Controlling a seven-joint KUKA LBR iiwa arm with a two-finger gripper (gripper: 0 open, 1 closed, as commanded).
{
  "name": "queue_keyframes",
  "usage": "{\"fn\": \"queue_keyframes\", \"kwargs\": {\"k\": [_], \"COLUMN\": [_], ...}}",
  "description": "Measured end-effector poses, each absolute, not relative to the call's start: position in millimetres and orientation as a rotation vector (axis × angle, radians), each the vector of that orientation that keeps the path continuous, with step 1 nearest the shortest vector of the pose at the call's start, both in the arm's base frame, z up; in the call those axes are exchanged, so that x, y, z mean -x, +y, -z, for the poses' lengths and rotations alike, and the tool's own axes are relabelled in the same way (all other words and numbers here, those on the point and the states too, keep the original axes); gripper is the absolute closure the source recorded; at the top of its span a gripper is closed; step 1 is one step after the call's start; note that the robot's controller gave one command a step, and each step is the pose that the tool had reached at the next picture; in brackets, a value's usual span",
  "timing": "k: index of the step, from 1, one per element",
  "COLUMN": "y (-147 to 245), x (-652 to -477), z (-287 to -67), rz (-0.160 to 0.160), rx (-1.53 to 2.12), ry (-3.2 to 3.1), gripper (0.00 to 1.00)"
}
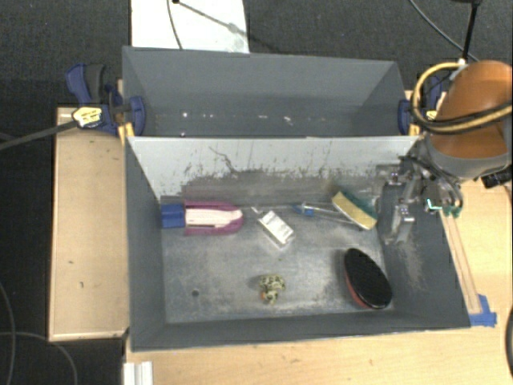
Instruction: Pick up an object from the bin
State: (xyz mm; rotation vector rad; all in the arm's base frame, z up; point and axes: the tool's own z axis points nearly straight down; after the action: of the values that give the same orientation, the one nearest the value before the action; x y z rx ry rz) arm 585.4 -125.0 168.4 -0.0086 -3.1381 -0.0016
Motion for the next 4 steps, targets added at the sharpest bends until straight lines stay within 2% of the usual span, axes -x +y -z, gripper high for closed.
{"fn": "queue_keyframes", "kwargs": {"k": [1,2,3,4], "y": [-103,-119,-125,-109], "x": [-518.2,-497.7,-490.6,-499.2], "z": [-73,-102,-100,-71], "rz": [-0.012,-0.004,0.008,0.008], "rx": [-1.068,-0.309,-2.021,-2.386], "ry": [-2.961,-3.135,-2.412,-2.054], "gripper": [0.00,0.00,0.00,0.00]}}
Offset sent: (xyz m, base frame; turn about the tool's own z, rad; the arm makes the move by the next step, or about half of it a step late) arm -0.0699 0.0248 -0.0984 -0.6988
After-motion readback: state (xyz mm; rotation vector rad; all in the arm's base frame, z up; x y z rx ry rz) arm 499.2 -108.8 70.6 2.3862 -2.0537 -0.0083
